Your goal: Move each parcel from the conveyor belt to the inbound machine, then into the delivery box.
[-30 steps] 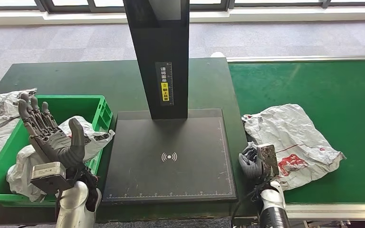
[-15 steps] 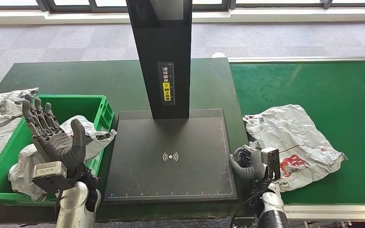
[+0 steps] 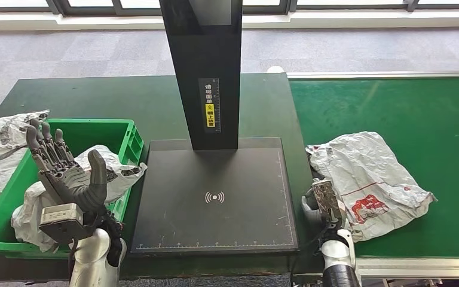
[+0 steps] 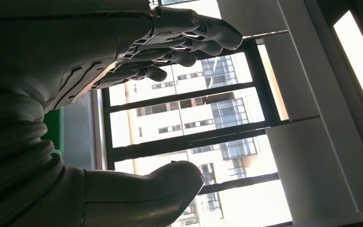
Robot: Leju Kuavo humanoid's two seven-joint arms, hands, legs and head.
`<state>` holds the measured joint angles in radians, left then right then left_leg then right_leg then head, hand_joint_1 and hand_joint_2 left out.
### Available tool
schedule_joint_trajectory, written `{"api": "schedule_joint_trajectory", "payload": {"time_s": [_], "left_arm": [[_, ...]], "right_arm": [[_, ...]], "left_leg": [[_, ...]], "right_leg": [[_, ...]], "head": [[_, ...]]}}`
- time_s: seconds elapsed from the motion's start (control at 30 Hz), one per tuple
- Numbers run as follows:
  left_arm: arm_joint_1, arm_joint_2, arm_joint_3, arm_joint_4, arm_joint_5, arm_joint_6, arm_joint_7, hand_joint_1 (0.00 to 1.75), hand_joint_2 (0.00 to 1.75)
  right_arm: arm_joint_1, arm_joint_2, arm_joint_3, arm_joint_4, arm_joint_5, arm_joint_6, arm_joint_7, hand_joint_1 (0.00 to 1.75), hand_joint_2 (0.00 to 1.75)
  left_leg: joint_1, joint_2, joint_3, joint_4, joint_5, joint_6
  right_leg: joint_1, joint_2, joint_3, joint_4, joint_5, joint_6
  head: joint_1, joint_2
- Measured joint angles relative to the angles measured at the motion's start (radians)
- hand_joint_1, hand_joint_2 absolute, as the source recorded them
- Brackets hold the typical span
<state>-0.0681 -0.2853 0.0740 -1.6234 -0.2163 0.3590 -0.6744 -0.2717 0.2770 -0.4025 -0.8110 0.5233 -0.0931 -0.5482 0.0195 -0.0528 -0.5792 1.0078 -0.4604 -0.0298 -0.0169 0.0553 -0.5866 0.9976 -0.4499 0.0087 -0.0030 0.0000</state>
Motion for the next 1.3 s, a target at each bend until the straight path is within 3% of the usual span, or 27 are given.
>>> {"api": "schedule_joint_trajectory", "payload": {"time_s": [0.1, 0.23, 0.5, 0.73, 0.97, 1.3], "left_arm": [[0.000, 0.000, 0.000, -0.006, 0.000, 0.006, 0.002, 0.00, 1.75], [0.001, 0.000, 0.000, -0.010, 0.000, 0.008, 0.002, 0.00, 1.75], [0.002, 0.000, 0.000, -0.015, -0.002, 0.034, 0.008, 0.00, 1.75], [0.003, 0.000, -0.001, -0.021, -0.002, 0.044, 0.015, 0.00, 1.75], [0.003, -0.001, -0.002, -0.027, -0.004, 0.055, 0.035, 0.00, 1.75], [0.003, -0.001, -0.003, -0.032, -0.006, 0.058, 0.036, 0.00, 1.75]], "right_arm": [[0.022, 0.013, 0.036, -0.037, 0.122, -0.166, 0.074, 0.00, 1.75], [0.030, 0.019, 0.048, -0.052, 0.147, -0.191, 0.093, 0.00, 0.00], [0.059, 0.028, 0.069, -0.080, 0.354, -0.326, 0.245, 0.00, 0.00], [0.072, 0.032, 0.069, -0.085, 0.461, -0.340, 0.342, 0.00, 0.00], [0.075, 0.032, 0.069, -0.084, 0.634, -0.377, 0.528, 0.00, 0.00], [0.079, 0.028, 0.069, -0.079, 0.662, -0.382, 0.563, 0.02, 0.00]], "left_leg": [[0.000, -0.001, 0.000, 0.000, 0.000, 0.000], [0.000, -0.001, 0.000, 0.000, 0.000, 0.000], [0.000, -0.001, 0.000, 0.000, 0.000, 0.000], [0.000, -0.001, 0.000, 0.000, 0.000, 0.000], [0.000, -0.001, 0.000, 0.000, 0.000, 0.000], [0.000, -0.001, 0.000, 0.000, 0.000, 0.000]], "right_leg": [[0.000, -0.001, 0.000, 0.000, 0.000, 0.000], [0.000, -0.001, 0.000, 0.000, 0.000, 0.000], [0.000, -0.001, 0.000, 0.000, 0.000, 0.000], [0.000, -0.001, 0.000, 0.000, 0.000, 0.000], [0.000, -0.001, 0.000, 0.000, 0.000, 0.000], [0.000, -0.001, -0.001, 0.000, 0.000, 0.000]], "head": [[0.000, 0.000], [0.000, 0.000], [0.000, 0.000], [0.000, 0.000], [0.000, 0.000], [0.000, 0.000]]}}
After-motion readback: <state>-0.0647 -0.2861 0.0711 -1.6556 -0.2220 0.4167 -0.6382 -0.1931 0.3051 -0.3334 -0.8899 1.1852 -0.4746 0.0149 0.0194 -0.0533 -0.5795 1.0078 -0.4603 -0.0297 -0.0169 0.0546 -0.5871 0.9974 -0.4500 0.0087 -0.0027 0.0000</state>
